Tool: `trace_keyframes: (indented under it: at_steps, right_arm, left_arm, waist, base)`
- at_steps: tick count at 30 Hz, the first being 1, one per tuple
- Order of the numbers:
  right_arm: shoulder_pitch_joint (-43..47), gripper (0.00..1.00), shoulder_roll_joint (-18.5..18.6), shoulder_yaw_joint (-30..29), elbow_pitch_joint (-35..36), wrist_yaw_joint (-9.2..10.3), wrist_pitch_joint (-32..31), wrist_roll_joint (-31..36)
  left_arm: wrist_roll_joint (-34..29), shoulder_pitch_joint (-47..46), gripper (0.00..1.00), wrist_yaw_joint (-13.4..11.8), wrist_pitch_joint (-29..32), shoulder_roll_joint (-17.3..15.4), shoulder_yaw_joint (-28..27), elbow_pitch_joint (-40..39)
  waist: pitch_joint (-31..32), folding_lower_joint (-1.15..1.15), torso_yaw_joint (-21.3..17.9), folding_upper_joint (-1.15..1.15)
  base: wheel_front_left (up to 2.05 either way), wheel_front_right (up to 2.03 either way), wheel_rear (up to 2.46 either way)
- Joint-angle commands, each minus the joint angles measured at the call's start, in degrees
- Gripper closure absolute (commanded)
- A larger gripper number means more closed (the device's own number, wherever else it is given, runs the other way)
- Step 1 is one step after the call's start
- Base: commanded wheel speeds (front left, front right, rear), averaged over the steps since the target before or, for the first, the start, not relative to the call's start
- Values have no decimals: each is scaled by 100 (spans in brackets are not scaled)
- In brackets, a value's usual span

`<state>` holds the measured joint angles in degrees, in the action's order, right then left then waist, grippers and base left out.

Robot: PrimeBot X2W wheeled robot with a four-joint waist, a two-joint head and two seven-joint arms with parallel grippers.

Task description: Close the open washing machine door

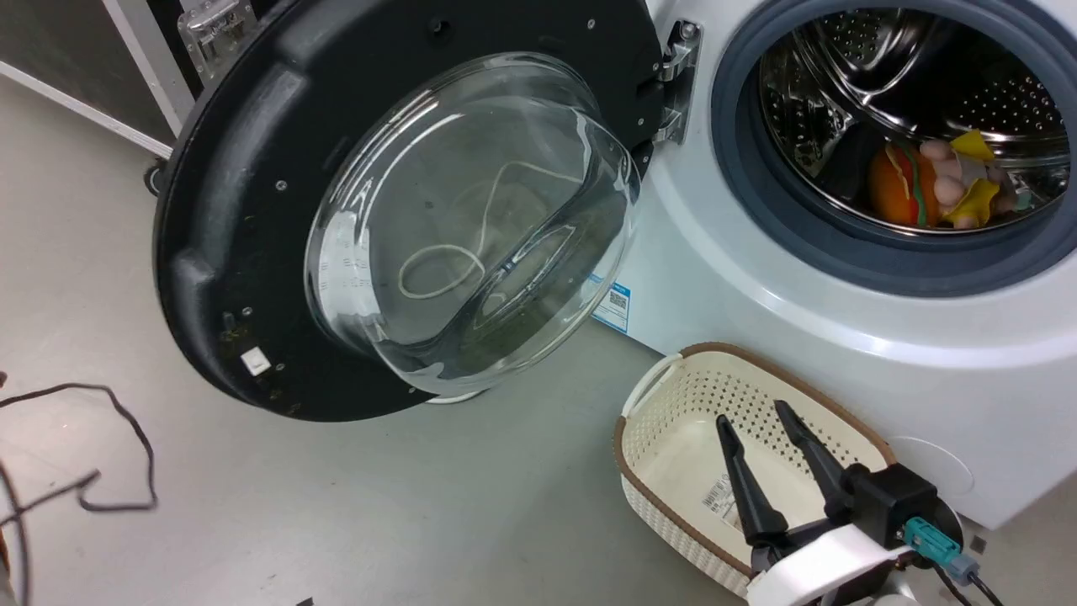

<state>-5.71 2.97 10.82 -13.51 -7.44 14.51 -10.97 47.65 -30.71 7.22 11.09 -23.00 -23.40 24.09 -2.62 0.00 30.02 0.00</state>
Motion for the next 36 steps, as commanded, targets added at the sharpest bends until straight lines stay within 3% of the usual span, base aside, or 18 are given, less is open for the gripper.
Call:
trace_keyframes:
  at_steps: [1, 2, 3, 7, 15, 21, 27, 31, 36]
  right_arm:
    - [63, 0, -10, -2, 3, -5, 49, -3]
    - [56, 0, -10, 6, 3, -5, 49, 27]
    - [56, 0, -10, 6, 3, -5, 49, 27]
    - [22, 0, -10, 27, -18, -5, 49, 84]
    - [-65, 0, -10, 76, -63, -5, 49, 123]
    - [-2, 0, -10, 60, -84, -5, 49, 61]
    - [111, 0, -10, 16, -90, -5, 49, -33]
    - [145, 0, -10, -18, -78, -5, 49, -49]
    - [182, 0, -10, -102, -77, -5, 49, -3]
  left_arm:
    - [268, -187, 100, 24, 234, -27, -40, 210]
    - [688, -413, 100, 24, 685, -42, -97, 592]
    - [688, -413, 100, 24, 685, -42, -97, 592]
    - [1388, -788, 100, 9, 1626, -12, -184, 1234]
    - [1841, -910, 100, 22, 2506, -102, -11, 1551]
    - [2588, -468, 100, 25, 3414, -96, 56, 898]
    - [3576, 389, 100, 25, 4617, 118, -53, 73]
    - [3900, 1009, 100, 25, 5073, 405, -20, -527]
    - [4017, 1823, 100, -101, 5285, 1018, 227, -1381]
  waist:
    - [-52, 0, -80, 0]
    - [-90, 0, -158, 0]
    - [-90, 0, -158, 0]
    - [-154, 0, -306, 0]
    - [-225, 0, -568, 0]
    - [-89, 0, -686, 0]
    - [178, 0, -780, 0]
    - [299, 0, -889, 0]
    - [408, 0, -1126, 0]
  base:
    - [0, 0, 0]
    - [0, 0, 0]
    - [0, 0, 0]
    - [0, 0, 0]
    - [0, 0, 0]
    - [0, 0, 0]
    - [0, 0, 0]
    - [0, 0, 0]
    - [0, 0, 0]
